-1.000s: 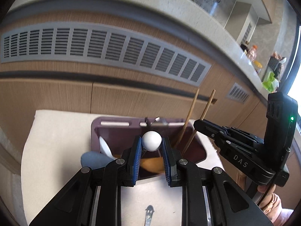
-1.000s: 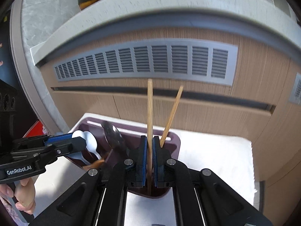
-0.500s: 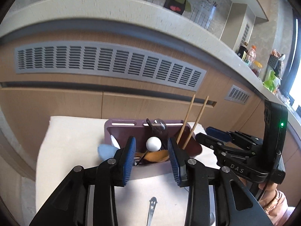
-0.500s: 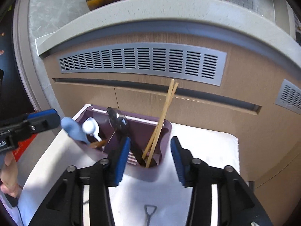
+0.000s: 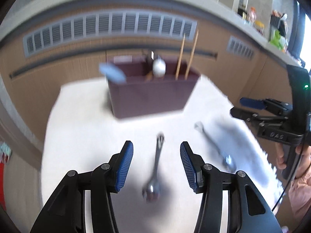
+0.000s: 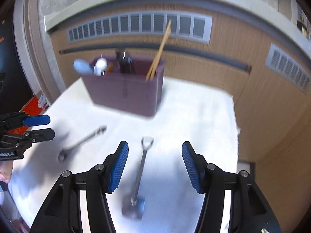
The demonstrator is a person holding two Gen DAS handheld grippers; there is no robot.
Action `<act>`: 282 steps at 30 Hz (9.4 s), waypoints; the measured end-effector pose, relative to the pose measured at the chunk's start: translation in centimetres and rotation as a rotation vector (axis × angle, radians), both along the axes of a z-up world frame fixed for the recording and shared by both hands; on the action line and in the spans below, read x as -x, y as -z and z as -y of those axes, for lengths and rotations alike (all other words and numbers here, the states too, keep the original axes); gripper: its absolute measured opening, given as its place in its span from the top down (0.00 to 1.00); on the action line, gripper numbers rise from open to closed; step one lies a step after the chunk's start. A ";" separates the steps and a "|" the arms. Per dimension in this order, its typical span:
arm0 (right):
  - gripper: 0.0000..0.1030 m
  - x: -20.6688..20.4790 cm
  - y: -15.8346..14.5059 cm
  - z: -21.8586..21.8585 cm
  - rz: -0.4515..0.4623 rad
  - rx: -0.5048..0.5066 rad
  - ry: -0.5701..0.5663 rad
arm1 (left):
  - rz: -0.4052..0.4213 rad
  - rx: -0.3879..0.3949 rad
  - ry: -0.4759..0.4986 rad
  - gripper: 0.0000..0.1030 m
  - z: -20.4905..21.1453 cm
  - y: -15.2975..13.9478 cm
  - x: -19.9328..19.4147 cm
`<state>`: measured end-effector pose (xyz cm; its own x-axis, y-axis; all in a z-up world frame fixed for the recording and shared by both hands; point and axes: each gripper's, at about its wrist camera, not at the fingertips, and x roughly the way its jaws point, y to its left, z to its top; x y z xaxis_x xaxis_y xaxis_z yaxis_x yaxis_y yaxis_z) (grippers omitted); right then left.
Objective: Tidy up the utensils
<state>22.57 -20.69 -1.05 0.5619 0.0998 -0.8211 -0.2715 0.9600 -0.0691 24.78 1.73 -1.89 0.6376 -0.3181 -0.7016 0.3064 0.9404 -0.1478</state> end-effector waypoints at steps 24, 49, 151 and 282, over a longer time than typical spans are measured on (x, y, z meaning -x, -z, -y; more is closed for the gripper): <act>0.92 6.7 4.7 -1.9 -0.108 0.045 -0.043 | -0.115 -0.053 -0.041 0.50 -0.2 5.5 3.7; 0.62 3.1 4.6 -2.9 -0.131 -0.003 -0.037 | -0.170 -0.048 -0.028 0.50 0.6 6.5 2.4; 0.35 7.5 5.6 3.5 -0.252 -0.172 0.022 | -0.078 -0.345 0.462 0.32 10.0 6.5 -6.5; 0.71 -4.1 4.7 -1.9 -0.163 -0.097 -0.230 | -0.236 -0.081 -0.029 0.71 0.7 5.0 -1.9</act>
